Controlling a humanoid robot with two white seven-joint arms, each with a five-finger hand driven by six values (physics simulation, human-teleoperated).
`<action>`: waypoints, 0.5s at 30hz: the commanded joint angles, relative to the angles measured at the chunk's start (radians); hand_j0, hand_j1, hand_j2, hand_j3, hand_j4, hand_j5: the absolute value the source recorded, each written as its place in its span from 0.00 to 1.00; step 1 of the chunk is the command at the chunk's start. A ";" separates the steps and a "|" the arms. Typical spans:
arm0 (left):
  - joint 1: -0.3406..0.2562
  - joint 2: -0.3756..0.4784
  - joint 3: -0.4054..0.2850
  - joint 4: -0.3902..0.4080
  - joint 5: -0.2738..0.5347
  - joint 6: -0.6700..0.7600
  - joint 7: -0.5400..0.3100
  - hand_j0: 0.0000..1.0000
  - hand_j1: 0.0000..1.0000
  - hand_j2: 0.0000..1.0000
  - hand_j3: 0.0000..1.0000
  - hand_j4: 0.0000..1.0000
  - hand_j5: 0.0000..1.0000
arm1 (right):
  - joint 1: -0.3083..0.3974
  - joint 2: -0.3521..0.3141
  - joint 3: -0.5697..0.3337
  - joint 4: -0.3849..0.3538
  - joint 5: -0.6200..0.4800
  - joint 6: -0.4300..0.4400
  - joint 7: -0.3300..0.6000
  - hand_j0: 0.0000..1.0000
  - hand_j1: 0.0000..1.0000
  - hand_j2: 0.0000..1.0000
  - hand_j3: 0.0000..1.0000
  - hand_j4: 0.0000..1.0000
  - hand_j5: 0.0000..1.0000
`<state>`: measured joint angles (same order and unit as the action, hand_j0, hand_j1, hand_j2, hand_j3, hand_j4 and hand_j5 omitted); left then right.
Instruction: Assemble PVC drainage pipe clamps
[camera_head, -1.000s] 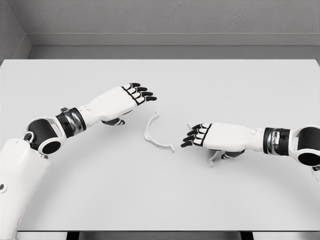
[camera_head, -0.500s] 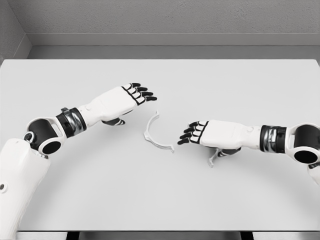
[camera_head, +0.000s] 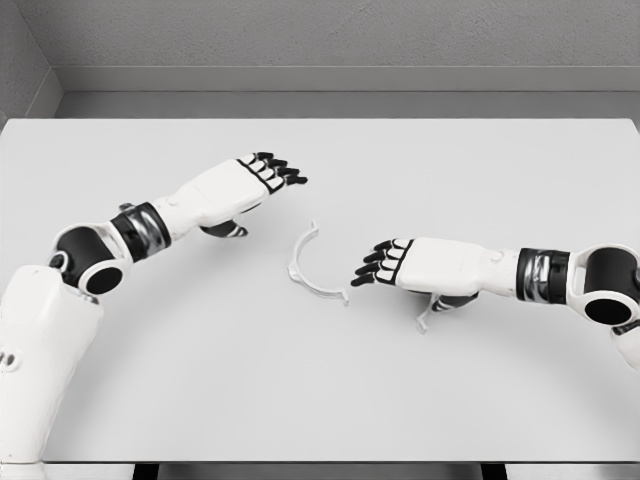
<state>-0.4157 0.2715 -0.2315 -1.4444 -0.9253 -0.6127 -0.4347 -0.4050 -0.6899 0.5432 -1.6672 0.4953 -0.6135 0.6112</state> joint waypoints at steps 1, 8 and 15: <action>-0.002 -0.023 0.000 0.044 0.002 0.002 0.001 1.00 1.00 1.00 1.00 1.00 1.00 | 0.000 0.000 0.000 0.000 -0.006 0.003 0.000 1.00 1.00 1.00 1.00 1.00 1.00; -0.015 -0.080 -0.019 0.061 -0.006 0.002 0.001 1.00 1.00 1.00 1.00 1.00 1.00 | -0.006 0.006 0.000 0.000 -0.006 0.003 0.000 1.00 1.00 1.00 1.00 1.00 1.00; -0.023 -0.117 -0.025 0.081 -0.007 0.002 -0.001 1.00 1.00 1.00 1.00 1.00 1.00 | 0.014 -0.036 -0.008 -0.036 -0.014 0.003 0.000 1.00 1.00 1.00 1.00 1.00 1.00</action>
<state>-0.4387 0.1649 -0.2515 -1.3718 -0.9384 -0.6130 -0.4357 -0.3881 -0.7120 0.5387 -1.6933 0.4892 -0.6136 0.6113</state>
